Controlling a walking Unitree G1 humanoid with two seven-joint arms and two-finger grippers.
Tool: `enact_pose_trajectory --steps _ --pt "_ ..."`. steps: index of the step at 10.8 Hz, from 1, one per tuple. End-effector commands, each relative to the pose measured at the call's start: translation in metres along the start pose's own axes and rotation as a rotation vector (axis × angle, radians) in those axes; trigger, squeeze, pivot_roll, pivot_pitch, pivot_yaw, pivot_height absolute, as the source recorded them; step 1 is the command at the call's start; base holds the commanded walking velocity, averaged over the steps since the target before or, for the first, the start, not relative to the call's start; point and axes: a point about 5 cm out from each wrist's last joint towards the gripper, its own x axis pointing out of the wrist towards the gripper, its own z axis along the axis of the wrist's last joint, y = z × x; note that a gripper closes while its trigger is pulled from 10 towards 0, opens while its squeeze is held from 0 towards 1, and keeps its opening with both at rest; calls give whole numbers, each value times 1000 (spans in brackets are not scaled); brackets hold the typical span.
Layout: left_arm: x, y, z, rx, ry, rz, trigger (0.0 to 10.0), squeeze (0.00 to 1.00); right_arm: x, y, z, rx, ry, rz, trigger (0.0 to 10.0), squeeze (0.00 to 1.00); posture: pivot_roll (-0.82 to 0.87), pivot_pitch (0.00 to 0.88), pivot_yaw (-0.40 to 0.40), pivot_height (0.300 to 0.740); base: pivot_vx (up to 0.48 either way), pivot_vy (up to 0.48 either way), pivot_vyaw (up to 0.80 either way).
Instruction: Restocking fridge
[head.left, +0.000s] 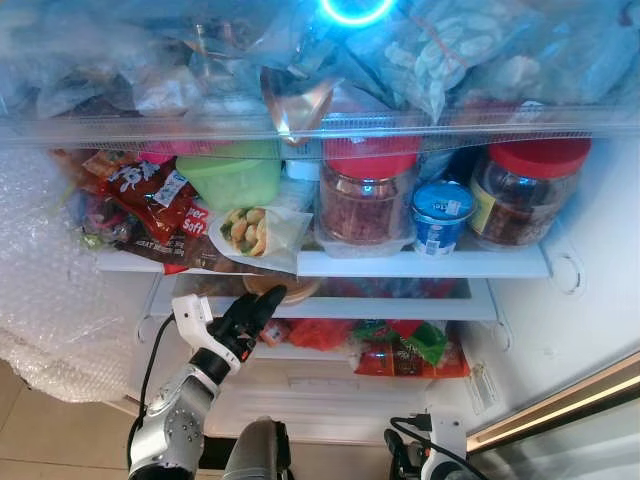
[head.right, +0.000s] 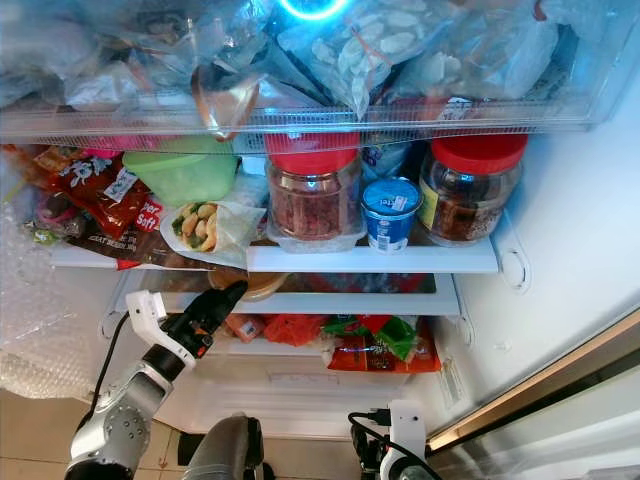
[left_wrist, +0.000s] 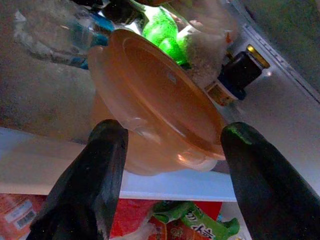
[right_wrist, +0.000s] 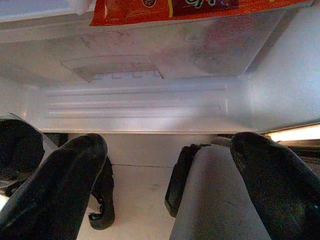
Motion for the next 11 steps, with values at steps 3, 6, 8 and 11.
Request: enact_pose_trajectory --steps 3,6,8,11 --pt "9 1 -3 -35 34 23 10000 0 -11 0 -37 31 141 -6 10000 0 54 143 72 633 0 0 0" --pt "23 5 -4 -86 69 11 10000 0 -10 0 -37 29 140 -7 10000 0 46 139 76 633 0 0 0" --pt "23 6 -5 -71 80 2 10000 0 -10 1 -37 24 142 -4 10000 0 43 137 79 633 0 0 0" --pt "-1 2 -1 57 94 -5 10000 0 -11 1 -38 25 141 -3 10000 0 47 139 83 633 0 0 0"
